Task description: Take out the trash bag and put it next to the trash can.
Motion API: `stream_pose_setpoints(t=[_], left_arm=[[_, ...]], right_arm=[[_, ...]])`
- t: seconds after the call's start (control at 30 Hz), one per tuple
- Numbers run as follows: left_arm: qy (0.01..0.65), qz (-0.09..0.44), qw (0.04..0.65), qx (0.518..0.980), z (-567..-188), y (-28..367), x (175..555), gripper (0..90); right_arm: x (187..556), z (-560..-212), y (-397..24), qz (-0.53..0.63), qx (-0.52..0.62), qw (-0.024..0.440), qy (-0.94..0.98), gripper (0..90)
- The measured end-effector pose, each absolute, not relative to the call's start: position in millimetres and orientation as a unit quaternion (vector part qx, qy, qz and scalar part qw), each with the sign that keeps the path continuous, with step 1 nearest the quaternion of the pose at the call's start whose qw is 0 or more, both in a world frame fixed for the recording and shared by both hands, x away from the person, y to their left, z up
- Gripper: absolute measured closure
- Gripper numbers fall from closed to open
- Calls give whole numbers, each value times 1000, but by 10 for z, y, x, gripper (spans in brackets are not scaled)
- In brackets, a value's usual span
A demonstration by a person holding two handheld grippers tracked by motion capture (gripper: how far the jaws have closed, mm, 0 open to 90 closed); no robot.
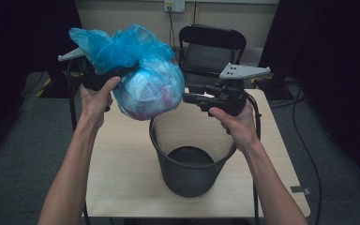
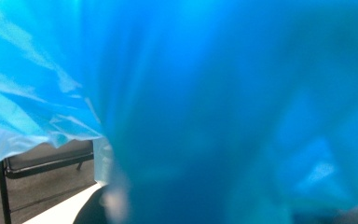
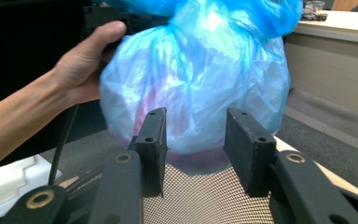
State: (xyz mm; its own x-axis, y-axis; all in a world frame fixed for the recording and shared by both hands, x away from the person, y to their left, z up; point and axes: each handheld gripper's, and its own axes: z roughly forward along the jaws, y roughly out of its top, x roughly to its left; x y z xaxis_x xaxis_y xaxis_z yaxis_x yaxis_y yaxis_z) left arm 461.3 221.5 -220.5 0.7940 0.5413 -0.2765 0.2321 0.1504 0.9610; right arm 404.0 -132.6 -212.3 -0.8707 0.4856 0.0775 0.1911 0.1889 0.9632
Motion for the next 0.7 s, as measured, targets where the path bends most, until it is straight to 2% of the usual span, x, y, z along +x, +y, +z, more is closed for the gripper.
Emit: stream_pose_setpoints(t=[0.17, 0.23, 0.4, 0.5, 0.6, 0.7], left_arm=[[321, 129, 697, 628, -2154, 2329, 4621, 899], [325, 129, 700, 622, -2156, 2367, 4615, 899], [341, 162, 681, 628, -2165, 2436, 4591, 899], [340, 173, 661, 646, -2246, 2444, 4616, 899], [348, 149, 679, 630, -2355, 2464, 4649, 898], [357, 149, 666, 638, -2466, 2444, 4686, 899]], right_arm=[[3980, -2122, -1404, 600, 222, 124, 758, 580], [3933, -2113, -1431, 594, 224, 138, 761, 556], [3891, -2156, -1581, 584, 237, 144, 763, 483], [3878, -2235, -1718, 590, 251, 142, 754, 398], [3883, -2308, -1842, 593, 266, 147, 746, 371], [3898, -2366, -1957, 607, 278, 152, 729, 358]])
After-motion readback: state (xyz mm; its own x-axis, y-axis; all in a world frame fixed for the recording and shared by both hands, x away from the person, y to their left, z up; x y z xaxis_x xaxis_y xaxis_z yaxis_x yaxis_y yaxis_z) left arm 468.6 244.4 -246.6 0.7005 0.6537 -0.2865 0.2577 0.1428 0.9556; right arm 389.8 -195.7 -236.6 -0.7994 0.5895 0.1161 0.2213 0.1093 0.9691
